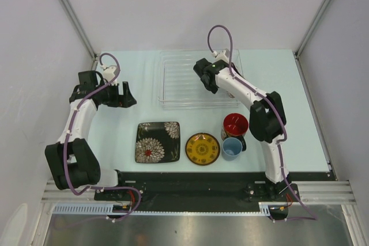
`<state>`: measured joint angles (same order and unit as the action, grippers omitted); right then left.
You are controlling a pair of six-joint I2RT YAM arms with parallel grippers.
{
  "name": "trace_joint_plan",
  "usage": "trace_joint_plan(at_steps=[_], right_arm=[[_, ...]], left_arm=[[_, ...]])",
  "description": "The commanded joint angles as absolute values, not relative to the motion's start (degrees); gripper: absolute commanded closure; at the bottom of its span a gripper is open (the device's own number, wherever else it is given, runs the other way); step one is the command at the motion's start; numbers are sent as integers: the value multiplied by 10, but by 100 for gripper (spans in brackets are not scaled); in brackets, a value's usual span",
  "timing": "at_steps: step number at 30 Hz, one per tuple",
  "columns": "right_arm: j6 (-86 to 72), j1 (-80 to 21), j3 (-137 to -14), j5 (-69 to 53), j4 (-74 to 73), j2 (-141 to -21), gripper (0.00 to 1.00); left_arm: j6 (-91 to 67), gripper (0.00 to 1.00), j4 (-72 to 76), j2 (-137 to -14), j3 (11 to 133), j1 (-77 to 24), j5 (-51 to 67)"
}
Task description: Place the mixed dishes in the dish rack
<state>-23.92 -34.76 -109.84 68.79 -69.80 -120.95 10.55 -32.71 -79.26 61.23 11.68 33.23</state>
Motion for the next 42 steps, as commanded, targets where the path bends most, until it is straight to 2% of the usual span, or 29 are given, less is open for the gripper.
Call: trace_joint_plan(at_steps=[1, 6, 18, 19, 20, 22, 23, 25, 26, 29, 34, 38, 41, 42], right_arm=[[-258, -345, -1140, 719, -698, -1249, 100], [-277, -339, -1168, 717, -716, -1300, 100], [-272, -339, -1153, 687, -708, -1315, 100], [-270, -339, -1152, 678, -708, -1313, 95], [-267, -339, -1151, 674, -705, -1311, 83], [-265, -338, -1145, 666, -702, -1305, 69], [-265, -339, -1144, 665, -701, -1303, 58], [-265, -339, -1142, 664, -701, -1296, 49], [-265, -339, -1141, 662, -702, -1292, 40], [-265, -342, -1141, 650, -703, -1273, 30], [-266, -366, -1143, 630, -721, -1221, 20], [-302, -383, -1162, 615, -773, -1142, 18], [-274, -409, -1130, 521, -731, -1070, 19], [-257, -418, -1080, 420, -701, -1004, 19]], left_arm=[[108, 9, -329, -790, 622, 122, 341], [117, 9, -337, -784, 624, 122, 338], [118, 9, -343, -777, 627, 122, 341], [118, 9, -343, -775, 627, 122, 339], [119, 9, -343, -776, 628, 122, 340], [120, 9, -344, -775, 627, 122, 339], [119, 9, -343, -775, 626, 122, 339], [118, 9, -342, -775, 624, 122, 340], [117, 9, -341, -774, 623, 122, 341], [117, 9, -339, -773, 621, 122, 341], [116, 9, -340, -770, 621, 122, 342], [126, 9, -348, -772, 626, 123, 342], [157, 9, -373, -773, 631, 122, 333], [170, 9, -380, -770, 629, 122, 330]])
